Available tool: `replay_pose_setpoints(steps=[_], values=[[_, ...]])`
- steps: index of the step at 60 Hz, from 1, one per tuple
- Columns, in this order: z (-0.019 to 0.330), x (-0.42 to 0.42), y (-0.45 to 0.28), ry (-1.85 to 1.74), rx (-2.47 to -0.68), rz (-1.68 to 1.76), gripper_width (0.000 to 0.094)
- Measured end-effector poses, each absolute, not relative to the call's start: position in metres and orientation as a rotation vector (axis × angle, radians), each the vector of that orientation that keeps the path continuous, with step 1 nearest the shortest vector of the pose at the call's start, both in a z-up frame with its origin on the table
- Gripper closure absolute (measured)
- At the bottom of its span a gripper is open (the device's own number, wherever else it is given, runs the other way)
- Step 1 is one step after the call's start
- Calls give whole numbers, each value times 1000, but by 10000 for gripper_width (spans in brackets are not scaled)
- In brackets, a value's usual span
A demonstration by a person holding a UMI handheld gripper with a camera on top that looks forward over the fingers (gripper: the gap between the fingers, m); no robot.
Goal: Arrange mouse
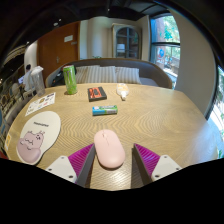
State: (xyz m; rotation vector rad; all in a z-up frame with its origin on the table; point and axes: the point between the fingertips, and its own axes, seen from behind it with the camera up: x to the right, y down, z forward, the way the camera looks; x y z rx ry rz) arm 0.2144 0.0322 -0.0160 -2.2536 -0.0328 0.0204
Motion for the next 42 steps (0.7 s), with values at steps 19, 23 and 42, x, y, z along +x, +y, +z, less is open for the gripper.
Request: replay_pose_setpoints(steps=[19,23,42], values=[[-20,216,51,112,-2297,-17,493],[-17,212,51,163,-2355,2,548],[68,15,86,-62,-2210,66,588]])
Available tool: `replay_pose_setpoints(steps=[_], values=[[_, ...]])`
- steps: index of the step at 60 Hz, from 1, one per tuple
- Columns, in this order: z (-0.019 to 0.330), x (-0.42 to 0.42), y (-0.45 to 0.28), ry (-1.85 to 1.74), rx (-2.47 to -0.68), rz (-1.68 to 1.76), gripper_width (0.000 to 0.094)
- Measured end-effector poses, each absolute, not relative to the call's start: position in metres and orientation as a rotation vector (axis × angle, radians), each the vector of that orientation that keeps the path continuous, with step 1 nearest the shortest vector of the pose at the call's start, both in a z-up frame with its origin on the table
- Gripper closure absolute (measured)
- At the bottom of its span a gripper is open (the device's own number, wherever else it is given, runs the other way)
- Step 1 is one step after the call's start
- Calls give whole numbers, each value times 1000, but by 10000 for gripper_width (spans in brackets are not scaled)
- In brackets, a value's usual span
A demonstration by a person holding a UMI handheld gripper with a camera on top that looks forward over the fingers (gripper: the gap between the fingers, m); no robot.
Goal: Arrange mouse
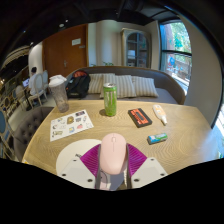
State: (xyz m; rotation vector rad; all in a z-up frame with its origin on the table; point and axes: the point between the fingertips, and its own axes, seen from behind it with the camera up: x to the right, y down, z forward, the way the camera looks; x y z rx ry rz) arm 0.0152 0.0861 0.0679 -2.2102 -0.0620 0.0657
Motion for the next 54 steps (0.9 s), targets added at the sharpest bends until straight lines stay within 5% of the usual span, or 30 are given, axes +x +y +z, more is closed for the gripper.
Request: replay_pose_setpoints(steps=[19,29,34,54], values=[[-10,-52,72,-4,-2270,-8,577],[-14,-55,60,-53,-2380,1,406],[0,-58,48,-56,-2397,32,71],[61,-29,-60,16,-2463,41,84]])
